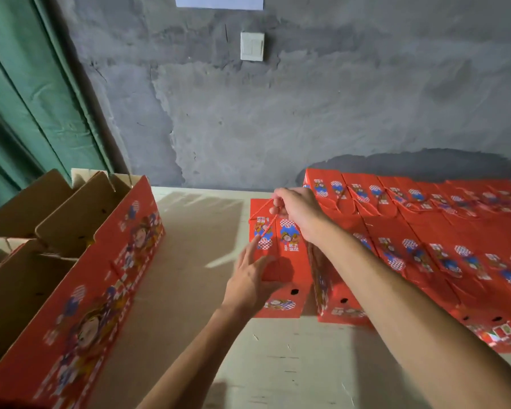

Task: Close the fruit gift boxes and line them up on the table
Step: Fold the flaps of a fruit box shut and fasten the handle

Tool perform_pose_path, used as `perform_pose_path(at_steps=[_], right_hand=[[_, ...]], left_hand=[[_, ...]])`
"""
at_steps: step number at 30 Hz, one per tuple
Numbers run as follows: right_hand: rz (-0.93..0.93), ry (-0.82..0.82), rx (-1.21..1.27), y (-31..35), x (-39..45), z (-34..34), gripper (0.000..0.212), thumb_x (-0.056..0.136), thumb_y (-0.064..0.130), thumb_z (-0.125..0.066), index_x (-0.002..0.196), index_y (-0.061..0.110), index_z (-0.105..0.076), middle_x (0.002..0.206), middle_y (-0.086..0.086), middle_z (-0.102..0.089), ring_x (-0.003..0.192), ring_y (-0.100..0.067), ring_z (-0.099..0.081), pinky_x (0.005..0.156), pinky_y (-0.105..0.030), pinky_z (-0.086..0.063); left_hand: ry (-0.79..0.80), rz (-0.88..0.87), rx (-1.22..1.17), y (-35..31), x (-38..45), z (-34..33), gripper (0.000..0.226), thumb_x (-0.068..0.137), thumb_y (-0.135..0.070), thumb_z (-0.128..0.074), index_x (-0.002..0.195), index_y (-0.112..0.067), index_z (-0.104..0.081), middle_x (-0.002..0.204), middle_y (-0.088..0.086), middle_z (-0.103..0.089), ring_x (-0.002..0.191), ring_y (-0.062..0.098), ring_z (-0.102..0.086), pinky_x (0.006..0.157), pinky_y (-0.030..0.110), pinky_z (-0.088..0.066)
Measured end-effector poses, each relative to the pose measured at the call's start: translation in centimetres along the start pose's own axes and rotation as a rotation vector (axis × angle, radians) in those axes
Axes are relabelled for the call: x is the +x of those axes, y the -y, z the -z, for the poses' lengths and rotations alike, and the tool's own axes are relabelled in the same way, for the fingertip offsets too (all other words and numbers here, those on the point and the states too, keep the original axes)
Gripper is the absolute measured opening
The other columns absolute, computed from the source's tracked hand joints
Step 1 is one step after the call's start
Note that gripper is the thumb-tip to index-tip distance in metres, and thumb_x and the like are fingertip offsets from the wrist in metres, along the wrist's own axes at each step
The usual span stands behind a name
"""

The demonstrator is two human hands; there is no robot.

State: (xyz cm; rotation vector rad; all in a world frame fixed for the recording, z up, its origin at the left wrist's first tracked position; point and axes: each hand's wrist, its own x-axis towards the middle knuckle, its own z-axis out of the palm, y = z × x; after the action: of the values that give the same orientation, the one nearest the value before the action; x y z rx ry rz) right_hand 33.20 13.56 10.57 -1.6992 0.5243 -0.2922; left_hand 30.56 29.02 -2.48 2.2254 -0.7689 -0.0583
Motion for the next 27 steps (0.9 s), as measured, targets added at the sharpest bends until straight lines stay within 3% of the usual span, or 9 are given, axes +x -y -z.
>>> perform_pose_path(at_steps=[3,6,11,17,22,27], right_hand=[[0.008,-0.016,-0.041,-0.6,4.3,0.7,0.024,0.09,0.009,-0.06,0.066,0.009,-0.063,0.06,-0.001,-0.064,0.065,-0.021,-0.068,0.081,-0.041,-0.057],[0.021,-0.049,-0.058,-0.9,8.7,1.4,0.024,0.09,0.008,-0.061,0.067,0.008,-0.064,0.061,-0.003,-0.064,0.065,-0.022,-0.068,0.086,-0.044,-0.058],[0.045,-0.062,-0.177,-0.9,15.7,2.9,0.026,0.089,0.013,-0.061,0.063,0.011,-0.064,0.063,-0.006,-0.069,0.07,-0.021,-0.068,0.079,-0.035,-0.053],[0.065,-0.069,-0.325,-0.8,23.7,5.3,0.019,0.089,0.015,-0.063,0.075,0.008,-0.072,0.065,-0.001,-0.074,0.045,0.0,-0.058,0.071,-0.028,-0.055],[0.066,-0.068,-0.386,-2.2,27.4,5.0,0.018,0.08,0.01,-0.066,0.063,0.011,-0.071,0.049,0.008,-0.064,0.062,-0.015,-0.054,0.076,-0.035,-0.056],[0.065,-0.075,-0.397,-4.8,29.6,5.7,0.022,0.089,0.013,-0.062,0.069,0.01,-0.072,0.084,-0.011,-0.078,0.076,-0.021,-0.061,0.097,-0.047,-0.056]], left_hand=[[-0.015,-0.038,0.021,1.2,4.9,-2.1,0.061,0.075,-0.046,-0.087,0.129,-0.027,-0.067,0.169,-0.003,-0.017,0.152,0.019,-0.02,0.114,0.035,-0.037],[-0.018,-0.044,0.025,1.9,9.6,-3.8,0.064,0.076,-0.041,-0.087,0.135,-0.025,-0.064,0.17,-0.001,-0.014,0.153,0.02,-0.017,0.114,0.037,-0.038],[-0.014,-0.072,0.045,2.5,16.7,-5.8,0.067,0.078,-0.036,-0.085,0.139,-0.028,-0.06,0.171,0.004,-0.008,0.155,0.024,-0.014,0.112,0.04,-0.039],[0.067,-0.075,0.123,3.4,23.8,-7.8,0.056,0.088,-0.037,-0.077,0.141,-0.03,-0.059,0.171,0.002,0.003,0.154,0.025,-0.016,0.114,0.039,-0.039],[0.099,-0.029,0.127,4.7,27.8,-9.9,0.051,0.09,-0.037,-0.075,0.139,-0.034,-0.06,0.171,0.0,0.005,0.153,0.027,-0.021,0.116,0.04,-0.039],[0.067,-0.069,0.077,6.4,29.1,-11.7,0.034,0.094,-0.028,-0.068,0.128,-0.034,-0.068,0.171,-0.001,-0.002,0.151,0.027,-0.029,0.112,0.037,-0.043]])
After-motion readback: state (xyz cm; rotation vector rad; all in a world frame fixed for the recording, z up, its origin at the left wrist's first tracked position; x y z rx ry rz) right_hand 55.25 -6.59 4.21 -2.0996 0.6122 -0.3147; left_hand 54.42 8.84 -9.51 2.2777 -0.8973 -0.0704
